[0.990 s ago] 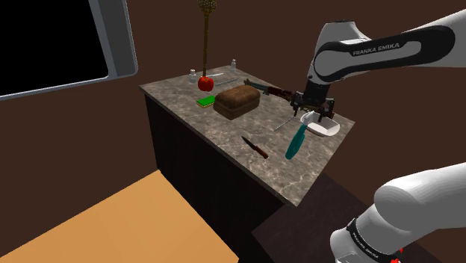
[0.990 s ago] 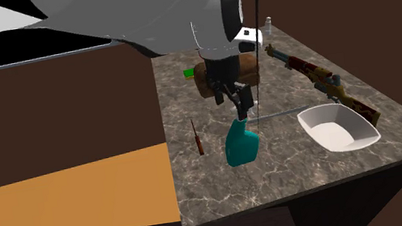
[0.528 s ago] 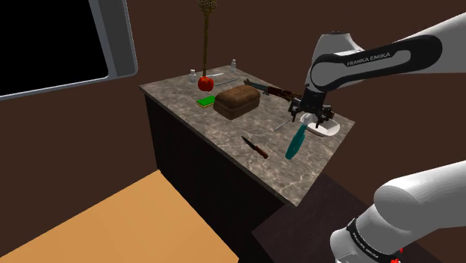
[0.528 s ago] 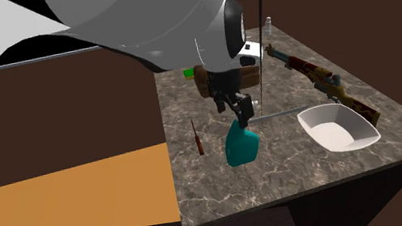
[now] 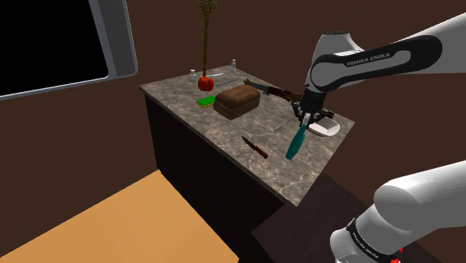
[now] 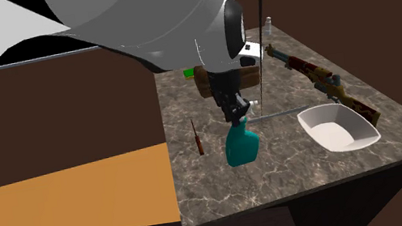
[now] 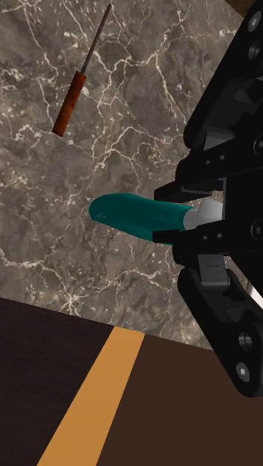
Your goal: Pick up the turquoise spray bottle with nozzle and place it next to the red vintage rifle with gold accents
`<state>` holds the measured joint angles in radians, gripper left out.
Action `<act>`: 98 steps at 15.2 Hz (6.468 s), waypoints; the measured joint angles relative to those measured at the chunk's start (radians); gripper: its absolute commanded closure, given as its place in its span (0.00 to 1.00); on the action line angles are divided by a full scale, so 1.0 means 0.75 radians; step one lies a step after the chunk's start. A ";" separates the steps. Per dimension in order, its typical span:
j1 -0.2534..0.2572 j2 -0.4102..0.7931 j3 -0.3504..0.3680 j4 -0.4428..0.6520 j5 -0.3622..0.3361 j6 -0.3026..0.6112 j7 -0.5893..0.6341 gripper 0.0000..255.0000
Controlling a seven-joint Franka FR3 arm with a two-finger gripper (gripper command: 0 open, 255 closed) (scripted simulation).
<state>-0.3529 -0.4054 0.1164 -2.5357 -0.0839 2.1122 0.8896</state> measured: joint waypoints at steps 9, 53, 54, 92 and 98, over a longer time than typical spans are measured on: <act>0.000 -0.012 -0.003 0.012 0.001 -0.025 -0.006 1.00; -0.004 -0.045 -0.014 0.779 0.014 -0.820 -0.084 1.00; -0.006 -0.034 -0.014 0.809 0.013 -0.839 -0.087 1.00; 0.004 1.125 -0.003 1.999 -0.111 -0.878 -0.083 1.00; -0.006 1.085 -0.002 1.824 -0.106 -0.744 -0.066 1.00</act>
<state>-0.3571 0.4086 0.1151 -1.1678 -0.1636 1.5545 0.8398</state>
